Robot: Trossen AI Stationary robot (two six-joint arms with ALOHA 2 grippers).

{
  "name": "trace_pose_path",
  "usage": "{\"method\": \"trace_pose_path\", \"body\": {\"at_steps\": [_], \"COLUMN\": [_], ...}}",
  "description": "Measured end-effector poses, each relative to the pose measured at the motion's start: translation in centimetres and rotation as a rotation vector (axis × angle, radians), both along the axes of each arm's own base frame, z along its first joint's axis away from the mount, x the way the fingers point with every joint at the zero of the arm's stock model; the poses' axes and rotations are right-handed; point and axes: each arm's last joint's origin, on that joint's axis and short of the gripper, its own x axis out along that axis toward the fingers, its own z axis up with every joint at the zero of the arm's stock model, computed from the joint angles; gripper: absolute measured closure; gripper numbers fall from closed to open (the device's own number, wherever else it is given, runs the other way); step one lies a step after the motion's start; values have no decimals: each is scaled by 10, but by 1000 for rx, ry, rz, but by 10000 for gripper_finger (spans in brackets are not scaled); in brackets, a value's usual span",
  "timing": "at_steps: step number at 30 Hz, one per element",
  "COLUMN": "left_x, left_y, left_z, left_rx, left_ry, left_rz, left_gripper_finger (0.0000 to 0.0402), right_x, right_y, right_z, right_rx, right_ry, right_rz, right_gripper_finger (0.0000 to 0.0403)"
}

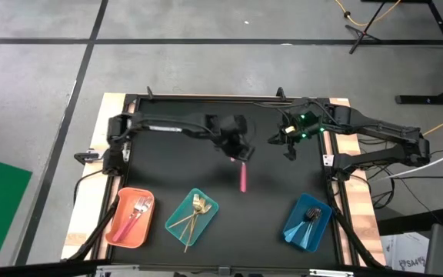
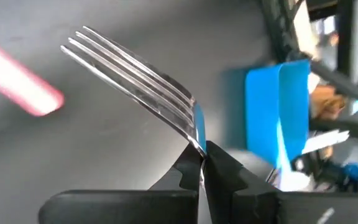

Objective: Sort silverware by color (type)
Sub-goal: Put the pink fork into the orange bin

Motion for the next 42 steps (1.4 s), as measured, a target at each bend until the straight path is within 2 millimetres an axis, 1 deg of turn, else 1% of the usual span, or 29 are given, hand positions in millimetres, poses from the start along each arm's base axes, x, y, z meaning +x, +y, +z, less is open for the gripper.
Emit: {"method": "trace_pose_path", "body": {"at_steps": [4,8,11,15,17,20,23,26,28,31,36,42], "left_x": [-40,-86,-118,-152,-162,-169,-178,-187,-197,-210,-226,-241], "left_y": [4,-5,-22,-50,-64,-89,-112,-134,-145,-162,-183,-200], "left_z": [31,57,72,87,91,92,81,61,47,26,0,-24], "left_rx": [36,77,107,177,199,224,231,221,187,188,229,252], "left_ry": [113,285,424,576,618,587,651,734,811,902,943,953], "left_rz": [-54,-94,-125,-133,-120,-145,-157,-187,-197,-207,-216,-199], "left_gripper_finger": [401,401,401,401,401,401,402,402,402,401,401,401], "right_x": [0,0,0,0,0,0,0,0,0,0,1,2], "right_y": [0,0,0,0,0,0,0,0,0,0,0,-1], "right_z": [0,0,0,0,0,0,0,0,0,0,1,2], "right_rx": [0,-1,-2,-2,-2,-2,-3,-3,-3,-3,-5,-11], "right_ry": [-2,-2,-2,0,-2,-1,-1,-1,-2,-2,-9,-31], "right_rz": [1,0,-1,-1,-1,-1,-2,-2,-2,-2,-2,-2], "right_gripper_finger": [403,403,403,403,403,403,403,403,403,403,403,403]}}
